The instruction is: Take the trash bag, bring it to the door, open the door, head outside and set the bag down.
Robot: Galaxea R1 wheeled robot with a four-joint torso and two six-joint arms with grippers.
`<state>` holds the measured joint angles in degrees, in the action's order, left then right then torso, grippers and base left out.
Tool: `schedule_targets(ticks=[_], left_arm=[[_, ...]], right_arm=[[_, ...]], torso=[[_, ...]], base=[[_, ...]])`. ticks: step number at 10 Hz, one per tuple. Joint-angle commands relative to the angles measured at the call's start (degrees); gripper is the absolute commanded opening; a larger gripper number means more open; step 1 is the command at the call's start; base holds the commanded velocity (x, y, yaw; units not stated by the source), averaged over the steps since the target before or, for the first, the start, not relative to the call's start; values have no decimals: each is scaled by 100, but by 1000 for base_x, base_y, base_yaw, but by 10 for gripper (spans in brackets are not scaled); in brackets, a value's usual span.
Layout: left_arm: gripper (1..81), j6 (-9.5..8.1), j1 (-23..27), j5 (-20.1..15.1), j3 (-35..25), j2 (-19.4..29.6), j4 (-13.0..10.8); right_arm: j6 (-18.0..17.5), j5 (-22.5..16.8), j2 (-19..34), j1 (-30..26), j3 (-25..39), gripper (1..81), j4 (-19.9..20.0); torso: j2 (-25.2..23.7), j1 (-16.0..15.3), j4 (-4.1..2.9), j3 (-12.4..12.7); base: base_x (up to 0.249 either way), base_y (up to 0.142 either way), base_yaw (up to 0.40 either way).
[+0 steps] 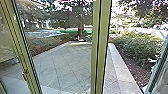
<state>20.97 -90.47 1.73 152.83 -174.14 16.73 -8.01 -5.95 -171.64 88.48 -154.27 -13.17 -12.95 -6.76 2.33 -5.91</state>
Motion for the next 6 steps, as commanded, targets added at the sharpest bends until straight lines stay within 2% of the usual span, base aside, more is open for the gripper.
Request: schedule_targets(ticks=[1,6], left_arm=[[10,48,270,-348,-8,-24,6],[10,74,270,-366,-34,-7,-29]], right_arm=[[10,-319,-83,-177,-49,811,-28],[27,-293,-109,-168,-32,811,-55]], torso=[[0,0,0,0],[0,0,0,0]], base=[[0,0,0],[0,0,0]])
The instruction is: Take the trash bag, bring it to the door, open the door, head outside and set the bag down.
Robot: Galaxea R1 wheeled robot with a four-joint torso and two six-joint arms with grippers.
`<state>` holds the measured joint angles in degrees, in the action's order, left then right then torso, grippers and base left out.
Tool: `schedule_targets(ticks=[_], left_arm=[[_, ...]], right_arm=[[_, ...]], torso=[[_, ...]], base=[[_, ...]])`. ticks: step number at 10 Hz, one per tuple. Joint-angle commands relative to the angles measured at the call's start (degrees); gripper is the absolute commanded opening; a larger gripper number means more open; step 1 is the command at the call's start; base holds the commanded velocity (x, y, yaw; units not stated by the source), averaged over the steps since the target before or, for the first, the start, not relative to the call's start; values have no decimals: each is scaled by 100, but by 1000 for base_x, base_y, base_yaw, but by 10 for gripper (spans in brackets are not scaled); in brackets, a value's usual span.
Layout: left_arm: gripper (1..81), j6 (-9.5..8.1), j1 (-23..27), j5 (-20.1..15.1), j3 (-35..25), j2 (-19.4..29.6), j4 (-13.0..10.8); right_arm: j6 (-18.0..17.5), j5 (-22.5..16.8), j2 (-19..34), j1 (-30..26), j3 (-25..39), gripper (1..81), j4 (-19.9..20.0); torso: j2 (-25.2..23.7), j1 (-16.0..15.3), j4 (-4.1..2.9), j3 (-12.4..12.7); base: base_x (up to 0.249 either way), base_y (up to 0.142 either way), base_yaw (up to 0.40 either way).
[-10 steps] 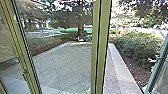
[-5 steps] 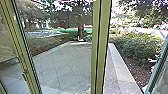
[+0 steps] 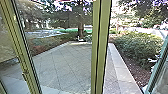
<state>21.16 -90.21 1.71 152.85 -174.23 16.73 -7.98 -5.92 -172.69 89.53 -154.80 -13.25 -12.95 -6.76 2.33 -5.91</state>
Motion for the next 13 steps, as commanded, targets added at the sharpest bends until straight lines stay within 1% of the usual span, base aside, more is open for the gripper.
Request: schedule_targets(ticks=[1,3,5,13], left_arm=[[10,55,245,-373,-35,2,-29],[10,46,245,-382,-35,10,-20],[10,46,245,-390,-35,19,-20],[10,46,245,-408,-44,19,-29]], right_arm=[[25,-286,-5,-273,21,811,-46],[25,-181,4,-264,21,811,-46],[25,-172,-5,-255,21,811,-46],[25,-172,-31,-255,30,811,-64]], torso=[[0,0,0,0],[0,0,0,0],[0,0,0,0],[-2,0,0,2]], base=[[0,0,0],[0,0,0],[0,0,-49],[0,0,-151]])
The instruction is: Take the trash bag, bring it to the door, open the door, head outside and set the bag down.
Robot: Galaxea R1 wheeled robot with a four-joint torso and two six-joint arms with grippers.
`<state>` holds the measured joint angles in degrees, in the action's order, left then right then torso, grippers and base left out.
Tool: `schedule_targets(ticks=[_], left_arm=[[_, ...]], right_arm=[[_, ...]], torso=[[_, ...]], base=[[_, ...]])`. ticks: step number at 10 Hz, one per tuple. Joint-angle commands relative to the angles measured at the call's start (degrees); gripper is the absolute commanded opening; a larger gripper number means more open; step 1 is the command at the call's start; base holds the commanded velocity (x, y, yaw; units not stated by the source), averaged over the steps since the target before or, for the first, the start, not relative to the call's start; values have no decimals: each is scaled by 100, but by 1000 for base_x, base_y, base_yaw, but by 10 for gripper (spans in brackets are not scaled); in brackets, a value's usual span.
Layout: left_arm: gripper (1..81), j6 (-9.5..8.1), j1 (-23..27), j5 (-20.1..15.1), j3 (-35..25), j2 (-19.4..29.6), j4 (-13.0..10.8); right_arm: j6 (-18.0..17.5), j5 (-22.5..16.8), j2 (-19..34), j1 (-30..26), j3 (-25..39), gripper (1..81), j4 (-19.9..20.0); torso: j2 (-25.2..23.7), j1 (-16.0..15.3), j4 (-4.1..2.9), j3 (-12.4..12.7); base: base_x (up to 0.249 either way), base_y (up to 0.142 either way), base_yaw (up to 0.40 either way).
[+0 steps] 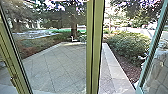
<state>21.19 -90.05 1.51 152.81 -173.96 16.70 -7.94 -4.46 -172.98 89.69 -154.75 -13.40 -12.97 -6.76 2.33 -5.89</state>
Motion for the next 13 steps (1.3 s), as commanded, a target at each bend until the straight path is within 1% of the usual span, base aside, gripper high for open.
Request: schedule_targets(ticks=[1,10,13], left_arm=[[10,43,229,-388,-40,-8,-35],[10,52,229,-388,-40,-16,-35],[10,52,229,-397,-40,-16,-35]], right_arm=[[20,-318,-2,-280,25,811,-48],[20,-318,-2,-280,25,811,-40],[20,-318,-11,-288,33,811,-31]], torso=[[0,0,0,0],[0,0,0,0],[0,0,0,0]], base=[[0,0,-166],[0,0,-182],[0,0,-114]])
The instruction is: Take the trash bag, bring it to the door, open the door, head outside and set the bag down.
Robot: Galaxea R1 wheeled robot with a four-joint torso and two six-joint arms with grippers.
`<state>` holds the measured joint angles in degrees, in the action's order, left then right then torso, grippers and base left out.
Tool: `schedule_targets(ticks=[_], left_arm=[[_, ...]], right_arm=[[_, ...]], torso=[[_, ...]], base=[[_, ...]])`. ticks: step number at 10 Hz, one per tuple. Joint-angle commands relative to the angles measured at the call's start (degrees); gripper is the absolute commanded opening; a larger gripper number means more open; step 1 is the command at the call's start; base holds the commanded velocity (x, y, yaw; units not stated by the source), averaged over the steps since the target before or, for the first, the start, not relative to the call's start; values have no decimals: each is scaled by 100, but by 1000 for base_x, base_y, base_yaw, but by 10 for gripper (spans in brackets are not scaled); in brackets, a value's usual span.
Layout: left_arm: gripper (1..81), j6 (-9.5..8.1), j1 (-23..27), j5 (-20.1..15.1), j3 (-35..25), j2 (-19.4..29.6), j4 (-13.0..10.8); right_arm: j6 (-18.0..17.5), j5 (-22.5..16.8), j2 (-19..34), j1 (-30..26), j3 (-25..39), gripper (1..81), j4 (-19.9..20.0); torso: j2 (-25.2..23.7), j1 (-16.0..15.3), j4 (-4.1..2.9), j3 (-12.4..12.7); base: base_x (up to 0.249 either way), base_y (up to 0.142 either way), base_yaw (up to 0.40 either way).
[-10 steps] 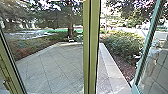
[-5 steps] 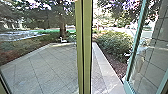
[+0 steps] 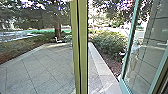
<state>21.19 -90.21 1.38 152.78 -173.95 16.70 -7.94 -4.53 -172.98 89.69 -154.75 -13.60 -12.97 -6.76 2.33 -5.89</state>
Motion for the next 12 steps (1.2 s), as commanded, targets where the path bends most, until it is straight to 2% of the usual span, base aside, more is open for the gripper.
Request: schedule_targets(ticks=[1,9,12], left_arm=[[10,52,245,-384,-38,-9,-35],[10,52,245,-384,-38,-62,-62],[10,52,245,-384,-38,-62,-62]], right_arm=[[20,-311,-11,-288,33,811,-11],[20,-311,-28,-279,33,811,-11],[20,-311,-28,-280,33,811,-11]], torso=[[0,0,0,0],[0,0,0,0],[0,0,0,0]], base=[[0,0,0],[0,0,0],[0,-73,0]])
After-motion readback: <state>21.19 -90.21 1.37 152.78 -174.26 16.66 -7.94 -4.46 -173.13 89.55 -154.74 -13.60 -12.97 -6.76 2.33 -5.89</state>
